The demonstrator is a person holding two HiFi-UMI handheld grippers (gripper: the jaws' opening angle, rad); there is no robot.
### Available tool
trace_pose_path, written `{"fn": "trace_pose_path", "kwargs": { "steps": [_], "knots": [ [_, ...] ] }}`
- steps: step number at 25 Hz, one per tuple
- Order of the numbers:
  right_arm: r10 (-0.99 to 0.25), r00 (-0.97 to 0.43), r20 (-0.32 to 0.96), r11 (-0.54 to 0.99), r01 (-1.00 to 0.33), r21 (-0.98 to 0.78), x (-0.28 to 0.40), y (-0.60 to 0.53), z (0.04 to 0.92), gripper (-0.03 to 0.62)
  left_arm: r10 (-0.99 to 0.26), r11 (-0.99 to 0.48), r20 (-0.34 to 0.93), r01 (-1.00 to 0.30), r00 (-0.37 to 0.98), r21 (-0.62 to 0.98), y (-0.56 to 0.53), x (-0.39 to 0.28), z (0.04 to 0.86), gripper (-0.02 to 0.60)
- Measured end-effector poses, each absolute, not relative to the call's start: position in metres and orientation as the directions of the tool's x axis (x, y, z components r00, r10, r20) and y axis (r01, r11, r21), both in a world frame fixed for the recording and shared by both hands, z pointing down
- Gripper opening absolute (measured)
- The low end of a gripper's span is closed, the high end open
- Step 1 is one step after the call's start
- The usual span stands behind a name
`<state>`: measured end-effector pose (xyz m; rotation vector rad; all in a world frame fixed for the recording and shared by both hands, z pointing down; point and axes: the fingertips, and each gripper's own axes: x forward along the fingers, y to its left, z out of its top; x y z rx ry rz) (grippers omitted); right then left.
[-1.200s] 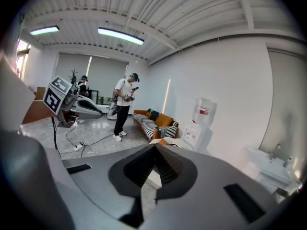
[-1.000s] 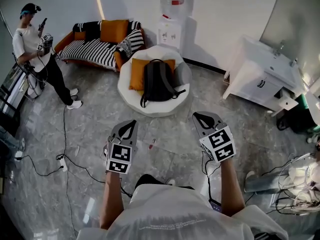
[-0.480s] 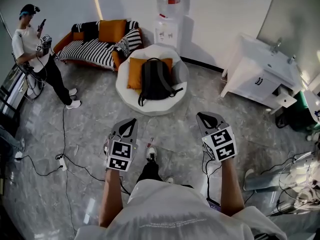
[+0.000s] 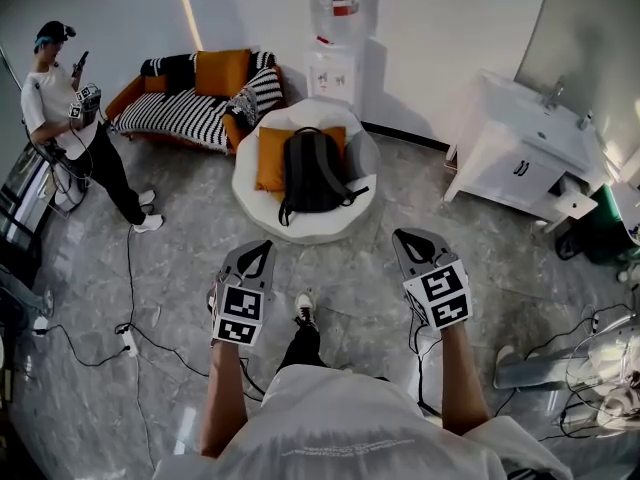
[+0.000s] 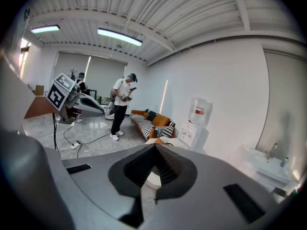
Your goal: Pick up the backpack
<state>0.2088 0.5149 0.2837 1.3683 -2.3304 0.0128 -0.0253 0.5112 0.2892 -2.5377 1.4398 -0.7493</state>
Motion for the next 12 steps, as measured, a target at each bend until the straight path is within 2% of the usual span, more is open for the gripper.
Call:
{"fn": "trace_pose_path", "kwargs": {
  "steps": [12],
  "knots": [
    [-0.781, -0.488, 0.389, 0.580, -0.798, 0.164, 0.178, 0.419, 0.287, 0.003, -0.820, -0.554, 0.379, -0.764, 0.429, -0.332, 0.401, -0.046, 0.301, 0.014]
  ]
}}
